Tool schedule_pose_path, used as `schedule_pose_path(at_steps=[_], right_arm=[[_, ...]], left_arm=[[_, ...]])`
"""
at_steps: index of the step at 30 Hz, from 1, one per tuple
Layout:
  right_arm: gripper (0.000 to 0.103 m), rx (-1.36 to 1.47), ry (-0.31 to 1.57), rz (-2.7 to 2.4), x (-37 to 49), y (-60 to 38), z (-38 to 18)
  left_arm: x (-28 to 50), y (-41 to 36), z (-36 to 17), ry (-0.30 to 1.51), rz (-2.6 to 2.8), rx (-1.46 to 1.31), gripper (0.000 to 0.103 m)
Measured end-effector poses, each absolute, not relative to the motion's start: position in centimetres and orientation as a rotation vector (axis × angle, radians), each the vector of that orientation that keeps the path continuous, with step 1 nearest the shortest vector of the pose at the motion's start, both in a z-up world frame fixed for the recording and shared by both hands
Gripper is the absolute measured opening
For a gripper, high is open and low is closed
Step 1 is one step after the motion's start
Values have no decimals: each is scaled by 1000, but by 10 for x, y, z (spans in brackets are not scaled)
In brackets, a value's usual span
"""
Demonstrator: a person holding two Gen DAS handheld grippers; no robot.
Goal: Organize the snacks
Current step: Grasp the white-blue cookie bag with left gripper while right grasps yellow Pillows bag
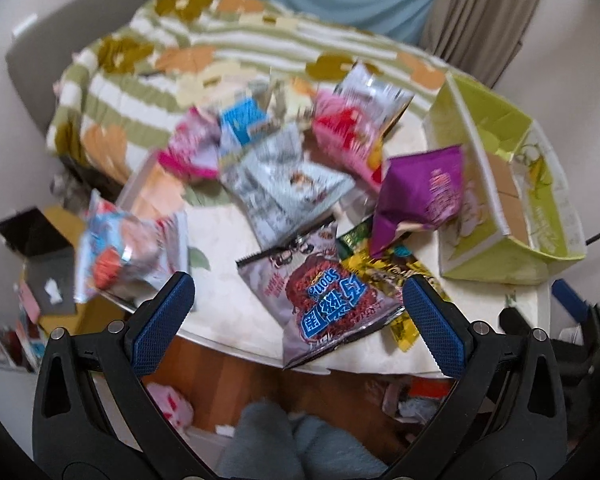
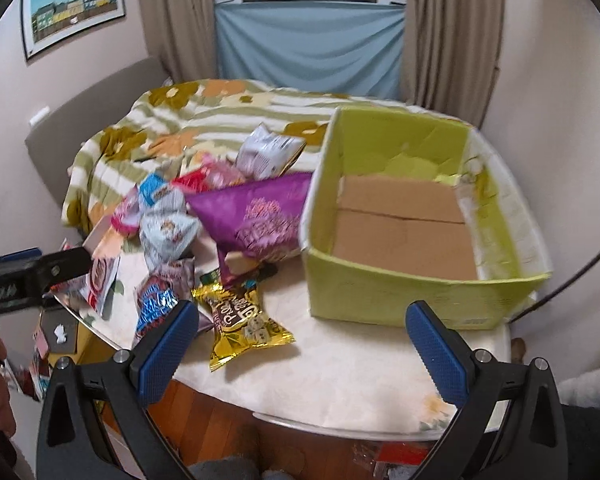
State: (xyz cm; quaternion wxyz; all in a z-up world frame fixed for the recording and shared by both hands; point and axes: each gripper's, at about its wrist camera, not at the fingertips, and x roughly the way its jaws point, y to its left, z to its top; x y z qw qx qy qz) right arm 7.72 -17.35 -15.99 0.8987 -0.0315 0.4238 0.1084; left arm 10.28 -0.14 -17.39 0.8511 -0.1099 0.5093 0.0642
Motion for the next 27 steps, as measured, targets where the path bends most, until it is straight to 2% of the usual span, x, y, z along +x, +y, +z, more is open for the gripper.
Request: schedule_pose_path(at_steps=[6, 14, 27], right_arm=[[103, -74, 946, 259, 96, -164, -206], [103, -106, 974, 284, 110, -149, -233], [103, -163, 1032, 325, 123, -131, -251]], left_arm=[[127, 0, -225, 1171, 132, -297, 103], [149, 11, -264, 1256, 131, -356, 103], [156, 18, -281, 1330, 32, -373, 102]])
